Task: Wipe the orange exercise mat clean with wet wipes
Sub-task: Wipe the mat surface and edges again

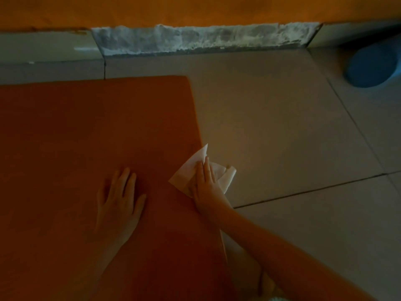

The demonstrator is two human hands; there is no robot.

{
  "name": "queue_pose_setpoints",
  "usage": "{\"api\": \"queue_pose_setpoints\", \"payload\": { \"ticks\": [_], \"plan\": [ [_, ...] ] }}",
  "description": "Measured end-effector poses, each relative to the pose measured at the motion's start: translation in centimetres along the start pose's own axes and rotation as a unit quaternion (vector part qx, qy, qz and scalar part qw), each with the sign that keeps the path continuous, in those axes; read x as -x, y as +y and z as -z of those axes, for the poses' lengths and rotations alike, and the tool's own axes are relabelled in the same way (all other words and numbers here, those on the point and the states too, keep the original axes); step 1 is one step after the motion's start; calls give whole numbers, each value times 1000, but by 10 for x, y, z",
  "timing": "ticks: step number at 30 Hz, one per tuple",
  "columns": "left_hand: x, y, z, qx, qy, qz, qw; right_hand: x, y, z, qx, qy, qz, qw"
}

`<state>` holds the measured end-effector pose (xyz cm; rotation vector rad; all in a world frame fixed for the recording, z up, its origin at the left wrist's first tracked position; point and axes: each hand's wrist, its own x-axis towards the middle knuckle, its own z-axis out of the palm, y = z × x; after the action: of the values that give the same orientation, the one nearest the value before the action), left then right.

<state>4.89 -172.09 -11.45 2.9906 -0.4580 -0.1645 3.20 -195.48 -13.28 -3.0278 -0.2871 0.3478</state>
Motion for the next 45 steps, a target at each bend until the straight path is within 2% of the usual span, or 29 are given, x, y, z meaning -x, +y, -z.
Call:
{"api": "queue_pose_setpoints", "payload": {
  "ticks": [3, 8, 9, 10, 12, 14, 17, 20, 23, 25, 28, 30, 31, 33, 35, 37, 38, 40, 41, 42, 45],
  "plan": [
    [-46, -1, 13, -3, 8, -22, 1000, -20, 4, 3, -1, 27, -1, 1000],
    [-114, -7, 18, -2, -7, -19, 1000, -54, 17, 8, 50, -11, 5, 999],
    [-119, -7, 15, -3, -4, -14, 1000, -66, 21, 15, 41, -2, 0, 999],
    [-120, -8, 12, 0, 5, -10, 1000, -79, 25, 19, 82, 25, 2, 996],
    [-119, -11, 9, 20, 17, -6, 1000, -112, 35, 26, 154, -2, -17, 988],
    [-120, -13, 7, 37, 20, -8, 999, -145, 42, 35, 182, -27, -9, 983],
    [-121, -14, 7, 52, 32, -19, 998, -184, 55, 42, 146, -41, -25, 988],
    [-122, -15, 6, 65, 43, -25, 997, -205, 59, 47, 156, -38, -27, 987],
    [-122, -16, 4, 74, 52, -29, 996, -230, 69, 57, 95, -39, -58, 993],
    [-122, -16, 4, 79, 57, -31, 995, -246, 72, 72, -20, -22, -74, 997],
    [-123, -16, 4, 87, 62, -33, 994, -261, 72, 98, -178, 19, -95, 979],
    [-123, -17, 5, 89, 66, -33, 993, -262, 69, 106, -161, 21, -160, 974],
    [-123, -17, 5, 91, 67, -33, 993, -261, 69, 103, -164, 65, -188, 966],
    [-123, -18, 5, 101, 71, -32, 992, -245, 65, 100, -240, 139, -202, 939],
    [-123, -17, 5, 106, 76, -33, 991, -233, 73, 102, -352, 142, -261, 888],
    [-122, -17, 5, 107, 80, -33, 990, -232, 91, 115, -459, 174, -355, 796],
    [-122, -17, 5, 107, 80, -33, 990, -234, 99, 121, -516, 211, -395, 731],
    [-122, -17, 5, 106, 76, -32, 991, -234, 103, 123, -627, 256, -413, 609],
    [-122, -17, 5, 104, 73, -31, 991, -233, 101, 117, -641, 253, -410, 597],
    [-122, -17, 5, 102, 71, -30, 992, -229, 95, 109, -632, 229, -397, 625],
    [-122, -17, 6, 96, 65, -25, 993, -210, 78, 86, -537, 153, -291, 777]
  ]
}}
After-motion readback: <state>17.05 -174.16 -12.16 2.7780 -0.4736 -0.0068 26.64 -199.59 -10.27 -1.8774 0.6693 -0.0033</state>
